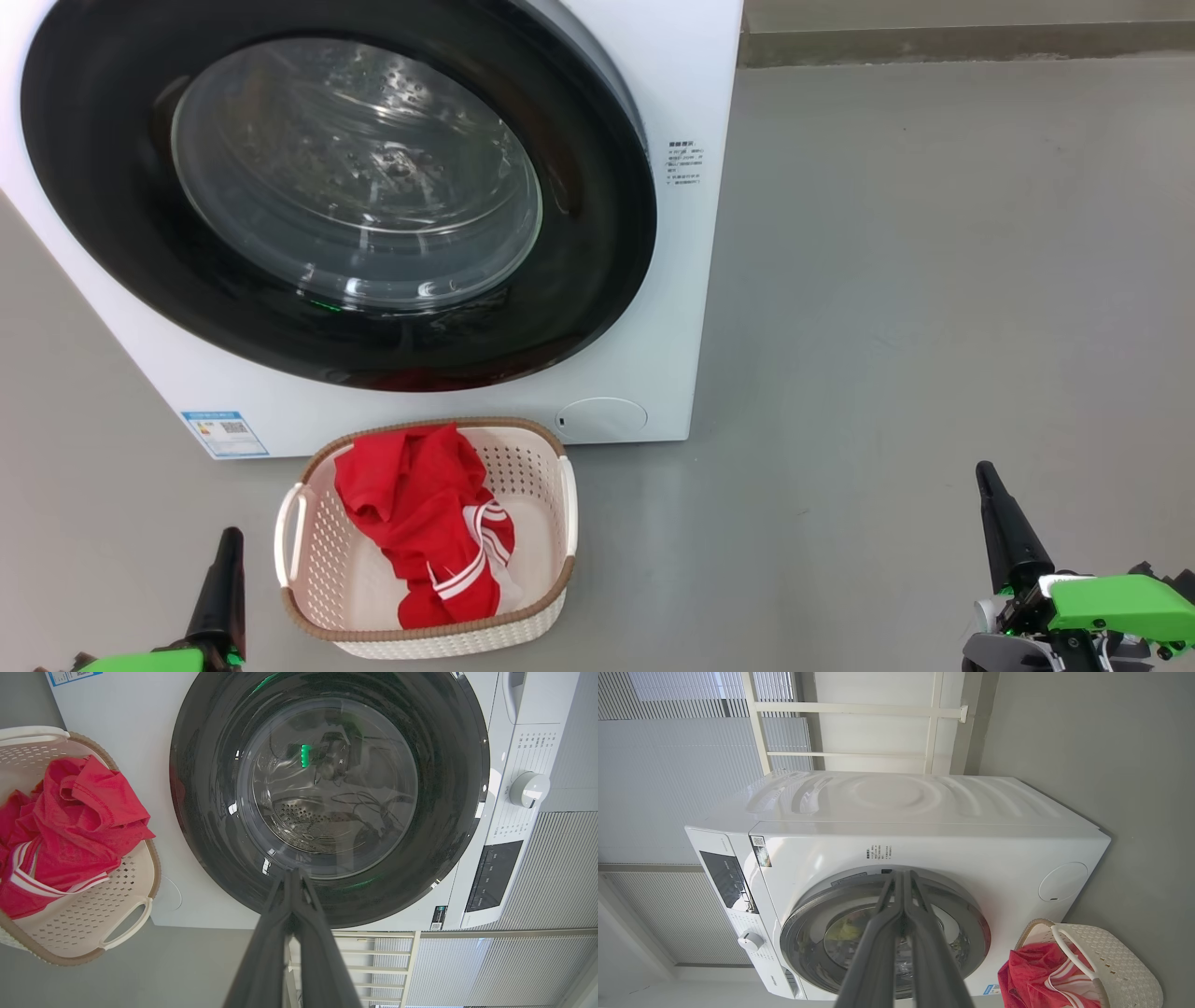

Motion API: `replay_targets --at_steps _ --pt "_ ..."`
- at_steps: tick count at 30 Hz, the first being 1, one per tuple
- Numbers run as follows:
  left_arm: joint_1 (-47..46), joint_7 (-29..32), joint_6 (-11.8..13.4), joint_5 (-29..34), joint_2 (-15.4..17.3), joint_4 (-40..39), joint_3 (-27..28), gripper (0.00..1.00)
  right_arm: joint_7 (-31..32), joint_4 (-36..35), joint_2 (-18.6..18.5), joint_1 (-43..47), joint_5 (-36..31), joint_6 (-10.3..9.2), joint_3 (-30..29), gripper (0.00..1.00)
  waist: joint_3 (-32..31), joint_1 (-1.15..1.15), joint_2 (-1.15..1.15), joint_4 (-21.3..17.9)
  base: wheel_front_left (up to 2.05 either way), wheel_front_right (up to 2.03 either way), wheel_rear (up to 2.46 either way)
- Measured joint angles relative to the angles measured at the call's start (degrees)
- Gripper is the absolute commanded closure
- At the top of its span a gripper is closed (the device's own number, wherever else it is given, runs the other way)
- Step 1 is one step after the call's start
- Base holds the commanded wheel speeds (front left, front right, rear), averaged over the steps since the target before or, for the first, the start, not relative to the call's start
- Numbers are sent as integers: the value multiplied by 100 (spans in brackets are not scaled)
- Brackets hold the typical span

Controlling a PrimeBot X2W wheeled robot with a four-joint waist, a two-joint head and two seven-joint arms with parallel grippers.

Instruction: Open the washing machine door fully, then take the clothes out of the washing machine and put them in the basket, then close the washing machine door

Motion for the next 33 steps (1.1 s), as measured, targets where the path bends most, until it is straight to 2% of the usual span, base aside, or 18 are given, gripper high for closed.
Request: replay_targets --at_steps 33 --pt "0 1 0 1 -2 0 14 100 0 0 8 1 -1 0 -2 100 0 0 0 0 0 0 0"
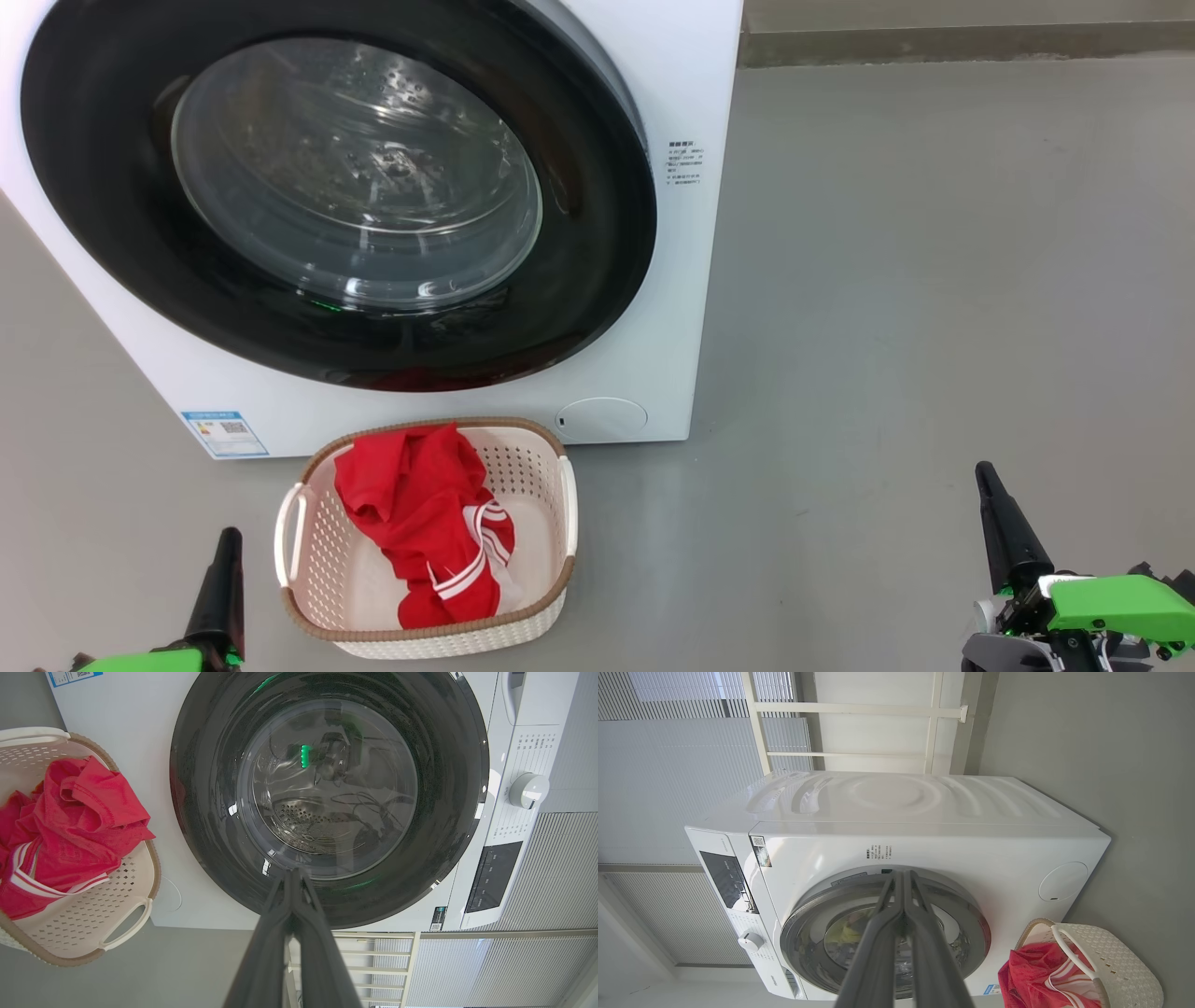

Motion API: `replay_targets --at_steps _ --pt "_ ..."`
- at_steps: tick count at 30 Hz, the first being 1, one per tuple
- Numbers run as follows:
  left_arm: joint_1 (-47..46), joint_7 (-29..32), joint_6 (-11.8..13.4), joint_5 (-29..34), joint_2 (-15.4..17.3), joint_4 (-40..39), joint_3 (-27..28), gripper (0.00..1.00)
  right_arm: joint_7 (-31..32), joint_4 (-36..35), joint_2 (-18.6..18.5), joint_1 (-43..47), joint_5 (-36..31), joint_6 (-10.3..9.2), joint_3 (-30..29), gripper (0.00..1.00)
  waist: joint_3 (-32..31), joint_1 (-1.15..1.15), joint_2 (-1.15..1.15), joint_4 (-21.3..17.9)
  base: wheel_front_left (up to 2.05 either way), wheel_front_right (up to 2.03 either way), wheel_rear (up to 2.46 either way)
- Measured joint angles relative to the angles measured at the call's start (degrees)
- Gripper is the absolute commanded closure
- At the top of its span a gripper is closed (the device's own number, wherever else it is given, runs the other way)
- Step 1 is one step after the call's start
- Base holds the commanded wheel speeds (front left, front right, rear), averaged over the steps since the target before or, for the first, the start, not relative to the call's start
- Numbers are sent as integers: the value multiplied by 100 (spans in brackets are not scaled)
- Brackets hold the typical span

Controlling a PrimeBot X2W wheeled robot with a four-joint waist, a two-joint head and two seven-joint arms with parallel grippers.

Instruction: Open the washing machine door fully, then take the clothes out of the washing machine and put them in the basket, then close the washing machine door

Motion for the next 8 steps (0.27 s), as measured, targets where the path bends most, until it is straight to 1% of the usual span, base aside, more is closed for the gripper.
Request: replay_targets --at_steps 8 --pt "0 0 0 1 -1 0 2 100 0 0 1 0 0 0 -1 100 0 0 0 0 0 0 0"
